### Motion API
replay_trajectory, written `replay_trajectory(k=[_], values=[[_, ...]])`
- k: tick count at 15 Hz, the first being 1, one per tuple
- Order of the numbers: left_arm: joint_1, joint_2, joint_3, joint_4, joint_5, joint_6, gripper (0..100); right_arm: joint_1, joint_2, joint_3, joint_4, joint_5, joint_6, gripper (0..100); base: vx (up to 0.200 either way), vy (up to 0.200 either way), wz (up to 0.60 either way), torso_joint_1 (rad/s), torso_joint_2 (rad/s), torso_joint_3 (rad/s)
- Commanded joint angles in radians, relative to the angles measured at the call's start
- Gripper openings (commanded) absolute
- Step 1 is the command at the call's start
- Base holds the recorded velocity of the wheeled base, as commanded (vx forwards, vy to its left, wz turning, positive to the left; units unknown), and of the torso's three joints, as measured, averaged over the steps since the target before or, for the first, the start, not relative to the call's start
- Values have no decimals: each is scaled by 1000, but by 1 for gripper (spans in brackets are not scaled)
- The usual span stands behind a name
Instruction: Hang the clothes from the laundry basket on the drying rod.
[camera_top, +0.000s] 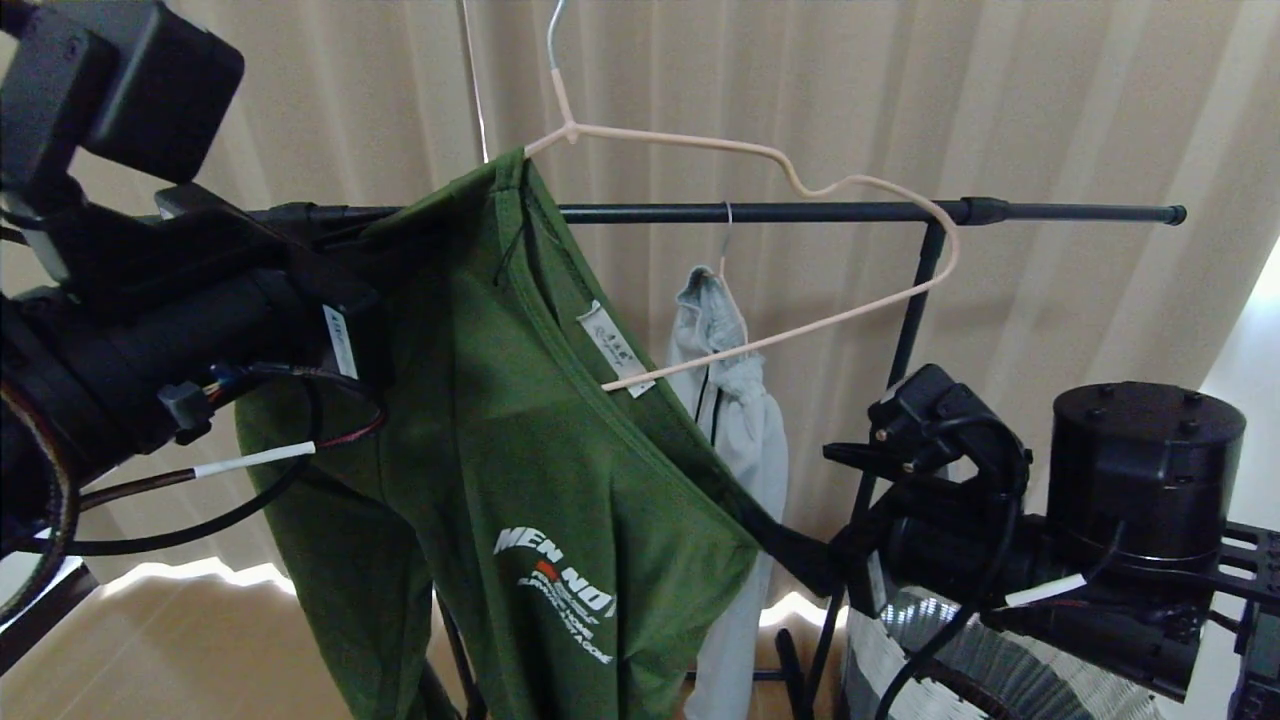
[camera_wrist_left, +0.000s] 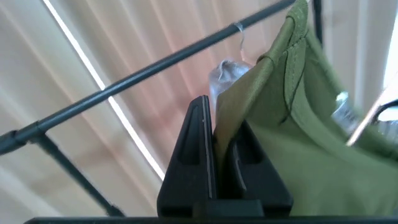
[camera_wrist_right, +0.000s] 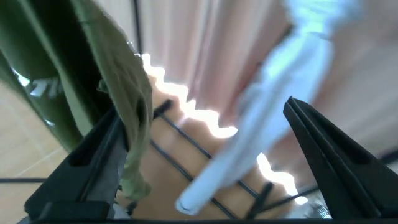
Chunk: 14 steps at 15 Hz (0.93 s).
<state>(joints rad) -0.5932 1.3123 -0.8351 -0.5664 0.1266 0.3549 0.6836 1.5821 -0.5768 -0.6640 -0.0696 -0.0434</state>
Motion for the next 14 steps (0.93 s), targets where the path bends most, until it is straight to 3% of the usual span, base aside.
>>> replay_trajectory(k=[1,5,7,9,14], values=[[26,-13,36,0,2,22,0,-61,-62,5,31,-4,-13,100,0,0,0,0,0,0],[78,-31,105,0,-1,78,0,-165,-82,0,49,-7,-41,100,0,0,0,0,0,0],[78,-35,114,0,-1,81,0,-171,-82,-2,49,-7,-41,100,0,0,0,0,0,0],[79,-59,194,0,1,159,0,-228,-83,-20,43,-7,-41,100,0,0,0,0,0,0],[105,-54,261,2,4,228,0,-243,-83,-55,43,-7,-41,100,0,0,0,0,0,0]])
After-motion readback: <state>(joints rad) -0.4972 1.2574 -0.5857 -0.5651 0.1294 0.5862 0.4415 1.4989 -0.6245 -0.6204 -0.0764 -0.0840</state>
